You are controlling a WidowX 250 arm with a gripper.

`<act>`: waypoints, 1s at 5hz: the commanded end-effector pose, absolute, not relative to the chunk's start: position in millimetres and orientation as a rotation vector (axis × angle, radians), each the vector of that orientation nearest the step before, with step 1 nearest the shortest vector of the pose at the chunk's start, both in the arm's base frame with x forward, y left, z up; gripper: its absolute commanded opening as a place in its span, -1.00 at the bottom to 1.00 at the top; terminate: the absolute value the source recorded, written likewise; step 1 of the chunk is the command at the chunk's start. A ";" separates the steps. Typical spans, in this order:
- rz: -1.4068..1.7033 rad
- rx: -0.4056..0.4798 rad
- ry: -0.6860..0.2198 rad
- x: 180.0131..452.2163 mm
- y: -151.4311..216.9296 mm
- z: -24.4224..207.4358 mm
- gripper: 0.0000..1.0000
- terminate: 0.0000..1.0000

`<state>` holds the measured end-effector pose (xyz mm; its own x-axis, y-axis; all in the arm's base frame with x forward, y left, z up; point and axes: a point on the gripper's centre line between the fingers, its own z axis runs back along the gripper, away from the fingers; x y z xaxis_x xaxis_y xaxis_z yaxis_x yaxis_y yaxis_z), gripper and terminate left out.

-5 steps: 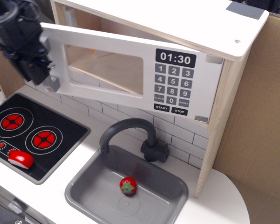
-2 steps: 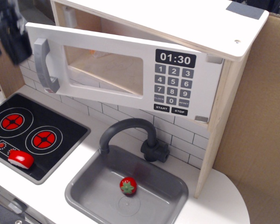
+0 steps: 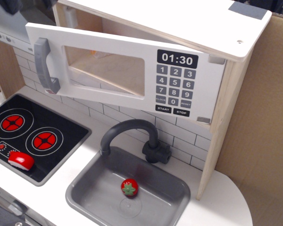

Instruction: Open microwave

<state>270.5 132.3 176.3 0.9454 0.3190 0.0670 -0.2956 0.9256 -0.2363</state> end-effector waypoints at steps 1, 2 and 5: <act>0.332 -0.062 -0.194 297.0 148.1 166.9 1.00 -1.00; 0.405 -0.055 -0.194 311.7 161.8 153.4 1.00 -1.00; 0.263 0.023 -0.102 286.4 149.3 113.7 1.00 -1.00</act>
<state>279.1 140.2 86.1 0.9660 0.2570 0.0269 -0.2568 0.9664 -0.0082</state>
